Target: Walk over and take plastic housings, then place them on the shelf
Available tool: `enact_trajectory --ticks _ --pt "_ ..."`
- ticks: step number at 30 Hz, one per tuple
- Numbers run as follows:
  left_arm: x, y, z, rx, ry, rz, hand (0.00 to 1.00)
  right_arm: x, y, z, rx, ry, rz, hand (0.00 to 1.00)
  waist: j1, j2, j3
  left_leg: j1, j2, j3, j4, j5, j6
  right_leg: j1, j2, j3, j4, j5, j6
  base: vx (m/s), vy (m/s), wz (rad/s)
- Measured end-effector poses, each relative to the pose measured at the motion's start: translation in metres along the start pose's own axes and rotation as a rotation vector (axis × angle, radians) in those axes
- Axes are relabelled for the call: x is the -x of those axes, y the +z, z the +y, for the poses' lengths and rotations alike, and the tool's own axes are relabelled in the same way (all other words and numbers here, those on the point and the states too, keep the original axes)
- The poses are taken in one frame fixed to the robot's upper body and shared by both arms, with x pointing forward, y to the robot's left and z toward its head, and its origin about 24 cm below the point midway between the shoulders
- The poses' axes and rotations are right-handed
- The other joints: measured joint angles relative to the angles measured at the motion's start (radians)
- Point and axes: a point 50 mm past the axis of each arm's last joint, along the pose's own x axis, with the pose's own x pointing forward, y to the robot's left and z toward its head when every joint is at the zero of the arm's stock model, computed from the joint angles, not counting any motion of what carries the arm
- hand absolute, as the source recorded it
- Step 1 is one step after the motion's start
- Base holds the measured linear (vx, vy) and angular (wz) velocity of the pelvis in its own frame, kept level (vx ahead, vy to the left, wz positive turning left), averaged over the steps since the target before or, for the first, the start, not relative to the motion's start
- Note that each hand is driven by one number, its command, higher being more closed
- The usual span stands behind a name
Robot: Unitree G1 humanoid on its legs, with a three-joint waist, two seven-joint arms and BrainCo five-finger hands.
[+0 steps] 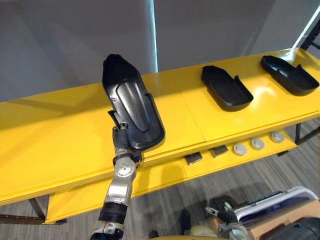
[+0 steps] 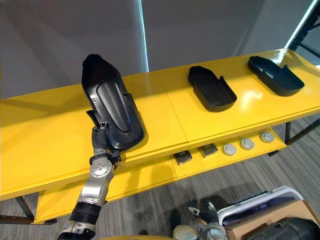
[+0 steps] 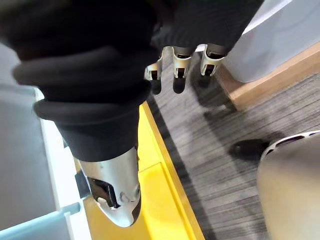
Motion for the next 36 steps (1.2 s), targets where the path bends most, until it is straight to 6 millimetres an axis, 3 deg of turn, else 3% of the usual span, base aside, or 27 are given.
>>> enact_trajectory --ticks 7,8,17,36 --pt "-0.019 0.002 0.005 -0.046 0.037 0.032 1.00 0.003 -0.006 0.000 0.007 0.006 0.016 0.00 -0.020 -0.020 0.002 0.004 0.001 0.012 -0.027 0.015 0.002 -0.012 0.005 0.009 0.000 0.005 -0.004 -0.01 0.011 -0.05" --pt "-0.021 0.001 0.006 -0.049 0.044 0.042 0.00 0.003 -0.007 0.000 0.007 0.007 0.017 0.00 -0.021 -0.020 0.002 0.006 0.001 0.016 -0.028 0.017 0.004 -0.013 0.007 0.012 0.000 0.005 -0.004 0.04 0.034 -0.05" --pt "-0.040 0.008 0.011 -0.099 0.079 0.047 0.00 0.002 -0.004 0.001 0.003 0.024 0.008 0.00 -0.022 -0.021 0.004 0.009 -0.002 0.020 -0.029 0.019 0.007 -0.014 0.006 0.014 -0.001 0.005 -0.004 0.01 0.022 -0.02" --pt "-0.043 0.013 0.005 -0.092 0.084 0.035 0.00 0.002 -0.004 0.000 -0.032 0.014 0.010 0.00 -0.024 -0.022 0.009 0.005 -0.005 -0.002 -0.053 0.029 0.005 -0.020 0.004 -0.011 -0.001 0.005 -0.004 -0.01 0.008 0.03"
